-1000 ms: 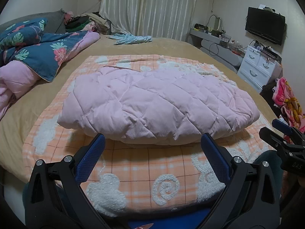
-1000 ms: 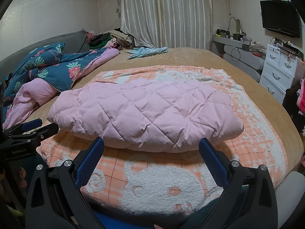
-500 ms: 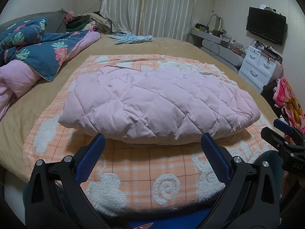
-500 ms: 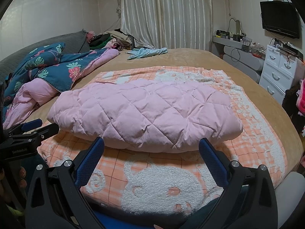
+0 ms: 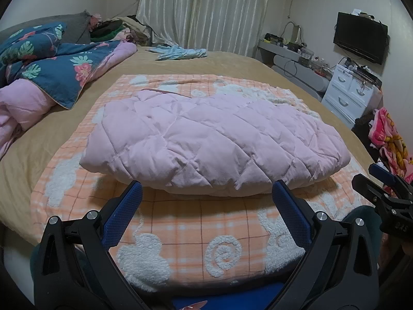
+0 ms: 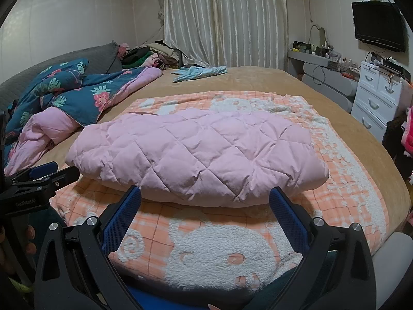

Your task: Fold large clothes

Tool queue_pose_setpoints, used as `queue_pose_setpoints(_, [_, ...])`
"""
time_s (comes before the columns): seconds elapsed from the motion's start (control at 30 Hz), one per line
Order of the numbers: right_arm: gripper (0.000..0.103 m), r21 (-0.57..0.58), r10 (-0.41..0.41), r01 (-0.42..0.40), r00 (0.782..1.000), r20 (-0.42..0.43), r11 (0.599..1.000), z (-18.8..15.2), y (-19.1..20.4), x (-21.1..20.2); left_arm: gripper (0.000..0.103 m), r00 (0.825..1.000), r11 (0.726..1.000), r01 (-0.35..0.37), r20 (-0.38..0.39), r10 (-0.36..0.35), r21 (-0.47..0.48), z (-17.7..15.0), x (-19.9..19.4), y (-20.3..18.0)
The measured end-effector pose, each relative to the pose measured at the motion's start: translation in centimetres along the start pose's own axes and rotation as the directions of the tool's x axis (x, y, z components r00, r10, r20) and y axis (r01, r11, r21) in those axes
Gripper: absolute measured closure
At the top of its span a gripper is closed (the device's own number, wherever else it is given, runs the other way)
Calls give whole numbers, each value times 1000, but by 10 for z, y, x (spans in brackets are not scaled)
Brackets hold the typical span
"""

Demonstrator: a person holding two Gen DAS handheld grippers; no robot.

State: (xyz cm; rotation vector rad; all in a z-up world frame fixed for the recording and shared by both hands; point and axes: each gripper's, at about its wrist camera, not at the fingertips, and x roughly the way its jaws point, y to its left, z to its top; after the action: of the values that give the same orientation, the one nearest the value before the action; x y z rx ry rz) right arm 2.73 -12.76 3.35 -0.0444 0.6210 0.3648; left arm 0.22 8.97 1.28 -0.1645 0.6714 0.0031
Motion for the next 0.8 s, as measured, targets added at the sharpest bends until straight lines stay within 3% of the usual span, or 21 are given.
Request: queue_pose_setpoints(0.8, [4, 1, 4, -4, 1000, -1, 1000, 1, 0, -3, 9, 1000, 1000, -11, 0, 11, 0, 0, -2, 0])
